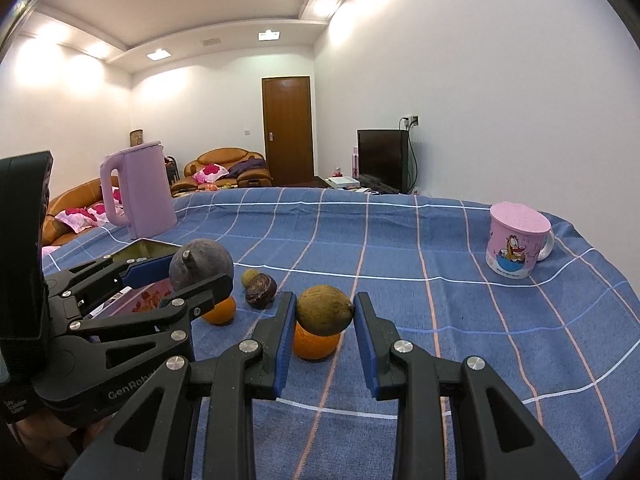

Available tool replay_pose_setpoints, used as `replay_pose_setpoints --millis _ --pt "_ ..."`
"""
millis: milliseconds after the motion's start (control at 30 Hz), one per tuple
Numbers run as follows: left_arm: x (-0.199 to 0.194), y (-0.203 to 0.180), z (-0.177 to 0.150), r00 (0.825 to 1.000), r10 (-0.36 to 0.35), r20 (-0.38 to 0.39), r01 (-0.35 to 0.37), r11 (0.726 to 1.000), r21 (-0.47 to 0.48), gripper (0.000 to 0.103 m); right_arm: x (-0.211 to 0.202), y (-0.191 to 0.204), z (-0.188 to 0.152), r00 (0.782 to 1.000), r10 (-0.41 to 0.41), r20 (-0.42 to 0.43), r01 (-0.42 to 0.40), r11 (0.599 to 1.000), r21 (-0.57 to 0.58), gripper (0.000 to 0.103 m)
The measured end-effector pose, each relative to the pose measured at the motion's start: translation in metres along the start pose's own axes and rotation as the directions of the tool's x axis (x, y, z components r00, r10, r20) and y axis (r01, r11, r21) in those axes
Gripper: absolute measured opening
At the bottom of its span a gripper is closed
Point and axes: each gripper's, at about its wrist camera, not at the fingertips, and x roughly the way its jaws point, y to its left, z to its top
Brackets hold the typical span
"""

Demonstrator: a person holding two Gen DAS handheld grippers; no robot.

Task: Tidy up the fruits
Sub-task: 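Lift the purple fruit and small brown fruit off the table with both tools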

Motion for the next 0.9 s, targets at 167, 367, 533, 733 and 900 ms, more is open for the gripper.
replay_pose_setpoints --millis 167,367,533,733,900 --pt "-0.003 0.0 0.001 1.0 0.006 0.019 -0.006 1.0 0.0 0.052 -0.001 0.001 0.0 1.0 0.001 0.009 -0.001 1.0 -0.003 0.031" --pt "-0.006 0.001 0.0 0.999 0.011 0.032 -0.011 1.0 -0.008 0.052 -0.004 0.001 0.0 1.0 0.003 0.02 -0.003 1.0 -0.005 0.031" --pt "-0.013 0.001 -0.001 0.998 0.027 0.062 -0.026 1.0 -0.009 0.052 -0.007 0.002 0.0 0.999 0.005 0.036 -0.004 1.0 -0.007 0.031" --pt "-0.014 0.002 -0.001 0.997 0.034 0.073 -0.033 0.999 -0.01 0.052 -0.011 0.003 0.0 0.999 0.006 0.053 -0.006 1.0 -0.011 0.031" --pt "-0.016 0.002 0.0 0.995 0.043 0.088 -0.042 0.999 -0.01 0.052 -0.014 0.004 0.0 0.998 0.006 0.067 -0.005 1.0 -0.014 0.031"
